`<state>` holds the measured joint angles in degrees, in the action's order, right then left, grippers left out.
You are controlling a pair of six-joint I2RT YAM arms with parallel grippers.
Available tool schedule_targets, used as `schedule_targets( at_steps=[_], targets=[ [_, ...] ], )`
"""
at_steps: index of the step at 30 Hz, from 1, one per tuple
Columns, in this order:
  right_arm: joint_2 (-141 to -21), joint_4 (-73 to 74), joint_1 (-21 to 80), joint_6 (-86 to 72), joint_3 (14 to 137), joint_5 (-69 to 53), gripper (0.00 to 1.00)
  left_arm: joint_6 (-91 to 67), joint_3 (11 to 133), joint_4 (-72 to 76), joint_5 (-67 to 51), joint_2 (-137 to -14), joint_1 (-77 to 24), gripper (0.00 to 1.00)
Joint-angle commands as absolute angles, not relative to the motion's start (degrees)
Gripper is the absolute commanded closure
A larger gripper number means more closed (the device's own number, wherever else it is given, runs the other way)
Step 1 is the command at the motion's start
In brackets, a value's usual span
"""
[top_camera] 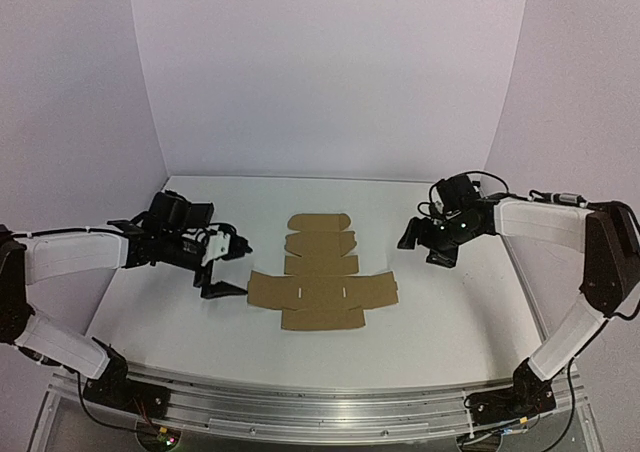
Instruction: Fold the paper box
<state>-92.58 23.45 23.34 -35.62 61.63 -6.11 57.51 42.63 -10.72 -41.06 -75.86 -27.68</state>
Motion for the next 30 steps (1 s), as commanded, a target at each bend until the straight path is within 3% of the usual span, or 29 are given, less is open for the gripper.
schedule_targets(
  at_steps=[1,5,13,30],
  targets=[
    [-94.79,33.32,29.62,-40.04,65.1,-8.84,0.14,75.07,45.02,-24.27,-30.98,-78.32,-36.49,0.13],
    [-95.49,34.03,33.21,-43.38,65.65,-11.43,0.18,76.95,44.35,-19.3,-24.58,-82.96,-44.74,0.28],
    [-100.15,33.99,39.28,-45.4,68.61,-13.46,0.22,85.98,40.16,1.17,-20.11,-91.73,-47.8,0.32],
    [-107.79,28.67,40.69,-47.01,70.95,-17.02,0.27,100.08,28.04,35.44,-22.63,-101.67,-47.81,0.5]
  ],
)
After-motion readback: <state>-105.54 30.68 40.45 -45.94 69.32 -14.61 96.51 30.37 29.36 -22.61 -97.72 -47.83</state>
